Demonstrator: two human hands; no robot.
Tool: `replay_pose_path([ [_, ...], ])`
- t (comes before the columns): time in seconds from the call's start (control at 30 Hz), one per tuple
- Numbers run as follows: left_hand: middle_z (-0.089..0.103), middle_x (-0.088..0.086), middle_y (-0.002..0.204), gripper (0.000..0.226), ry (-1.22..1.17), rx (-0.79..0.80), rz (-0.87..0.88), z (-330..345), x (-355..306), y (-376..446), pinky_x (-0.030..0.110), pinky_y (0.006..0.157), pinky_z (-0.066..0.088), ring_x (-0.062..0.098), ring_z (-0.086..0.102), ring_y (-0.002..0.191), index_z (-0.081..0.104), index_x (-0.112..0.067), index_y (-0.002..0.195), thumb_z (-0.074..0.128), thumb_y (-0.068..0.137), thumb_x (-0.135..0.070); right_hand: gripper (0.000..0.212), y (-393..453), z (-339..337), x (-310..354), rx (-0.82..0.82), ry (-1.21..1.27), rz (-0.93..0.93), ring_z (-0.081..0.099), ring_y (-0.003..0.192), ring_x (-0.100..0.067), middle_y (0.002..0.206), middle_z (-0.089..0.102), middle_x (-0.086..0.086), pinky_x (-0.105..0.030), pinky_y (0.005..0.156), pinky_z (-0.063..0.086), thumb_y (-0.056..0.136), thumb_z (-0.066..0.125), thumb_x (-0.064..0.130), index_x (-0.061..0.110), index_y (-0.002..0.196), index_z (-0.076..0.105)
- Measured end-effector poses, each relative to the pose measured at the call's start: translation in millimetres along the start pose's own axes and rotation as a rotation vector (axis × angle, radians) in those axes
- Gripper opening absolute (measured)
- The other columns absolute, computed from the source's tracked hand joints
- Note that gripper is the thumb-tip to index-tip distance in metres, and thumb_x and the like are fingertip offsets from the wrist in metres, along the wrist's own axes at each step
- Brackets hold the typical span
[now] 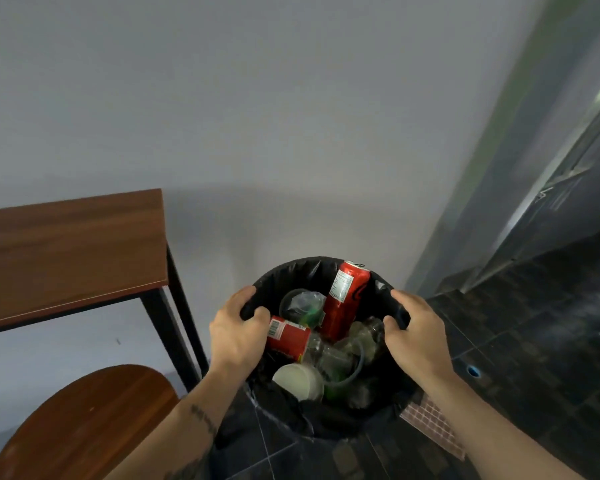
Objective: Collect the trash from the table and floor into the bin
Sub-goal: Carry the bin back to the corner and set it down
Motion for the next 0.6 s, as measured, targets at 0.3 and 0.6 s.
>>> replay_pose_path([
  [0.3, 0.055, -0.001, 0.149, 0.047, 0.12, -0.077, -0.028, 44, 42, 94, 0.019, 0.099, 0.042, 0.014, 0.049, 0.134, 0.059, -0.019, 0.141, 0.057, 0.095, -0.012, 0.053, 111, 71, -43, 0.076, -0.018, 0.015, 0.05, 0.132, -0.023, 0.142, 0.056, -0.003, -0.033, 0.103, 0.039, 0.089, 0.067, 0.011, 0.016, 0.14, 0.054],
  [0.6, 0.054, -0.002, 0.149, 0.053, 0.33, -0.213, -0.153, 81, 229, 149, 0.01, 0.103, 0.036, 0.007, 0.047, 0.133, 0.057, -0.016, 0.143, 0.058, 0.091, -0.005, 0.05, 163, 259, -175, 0.292, 0.098, 0.045, 0.051, 0.128, -0.012, 0.139, 0.057, 0.0, -0.001, 0.094, 0.032, 0.089, 0.064, 0.003, 0.015, 0.137, 0.057],
])
Point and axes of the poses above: each hand's wrist, its own y-axis towards the middle knuckle, its own z-axis out of the palm, x = y × z, the point moved 9 cm from there along y, towards the middle knuckle
